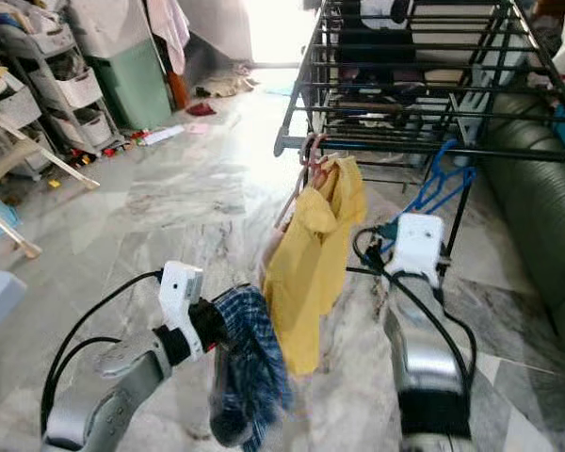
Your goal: Hang hanger
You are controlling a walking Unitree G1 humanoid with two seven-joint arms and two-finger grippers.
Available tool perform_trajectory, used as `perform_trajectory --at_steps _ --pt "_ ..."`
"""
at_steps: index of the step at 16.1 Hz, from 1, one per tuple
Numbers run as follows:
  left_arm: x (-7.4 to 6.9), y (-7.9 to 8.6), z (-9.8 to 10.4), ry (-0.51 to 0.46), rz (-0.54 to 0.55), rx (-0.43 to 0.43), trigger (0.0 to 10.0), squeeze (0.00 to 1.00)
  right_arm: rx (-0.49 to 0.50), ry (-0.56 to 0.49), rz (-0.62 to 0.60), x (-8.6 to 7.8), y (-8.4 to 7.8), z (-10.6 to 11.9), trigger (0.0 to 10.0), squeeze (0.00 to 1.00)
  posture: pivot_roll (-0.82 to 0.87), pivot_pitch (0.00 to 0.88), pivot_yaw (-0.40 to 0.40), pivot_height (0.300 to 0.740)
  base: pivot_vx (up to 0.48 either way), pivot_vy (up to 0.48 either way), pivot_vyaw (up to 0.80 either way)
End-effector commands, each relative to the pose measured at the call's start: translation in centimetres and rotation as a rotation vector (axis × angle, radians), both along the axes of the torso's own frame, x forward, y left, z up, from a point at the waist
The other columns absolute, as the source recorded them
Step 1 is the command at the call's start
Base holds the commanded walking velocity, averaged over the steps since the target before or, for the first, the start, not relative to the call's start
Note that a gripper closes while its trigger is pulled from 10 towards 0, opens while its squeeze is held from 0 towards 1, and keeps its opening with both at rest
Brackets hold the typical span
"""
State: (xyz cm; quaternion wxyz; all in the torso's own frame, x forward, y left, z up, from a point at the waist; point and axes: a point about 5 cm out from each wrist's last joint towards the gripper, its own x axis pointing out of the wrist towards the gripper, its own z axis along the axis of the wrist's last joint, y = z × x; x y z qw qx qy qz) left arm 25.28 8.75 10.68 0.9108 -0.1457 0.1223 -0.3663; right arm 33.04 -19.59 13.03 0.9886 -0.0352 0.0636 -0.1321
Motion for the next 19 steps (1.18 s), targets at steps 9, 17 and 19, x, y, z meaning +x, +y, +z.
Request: perform_trajectory --at_steps 9,17,19 --pt "-2.0 0.9 1.2 0.014 -0.133 0.03 10.0 0.0 0.029 0.041 0.027 5.4 1.6 1.0 10.0 0.0 -0.04 0.182 0.073 0.74 0.0 0.0 0.0" --pt "-2.5 1.0 1.7 0.035 -0.175 0.023 10.0 0.0 -0.02 0.068 -0.159 5.3 -2.0 0.6 10.0 0.0 -0.02 0.185 0.095 0.74 0.0 0.0 0.0" --pt "-2.5 1.0 1.8 0.037 -0.18 0.025 10.0 0.0 0.0 0.091 -0.186 5.0 -2.6 0.0 10.0 0.0 -0.03 0.185 0.098 0.74 0.0 0.0 0.0"
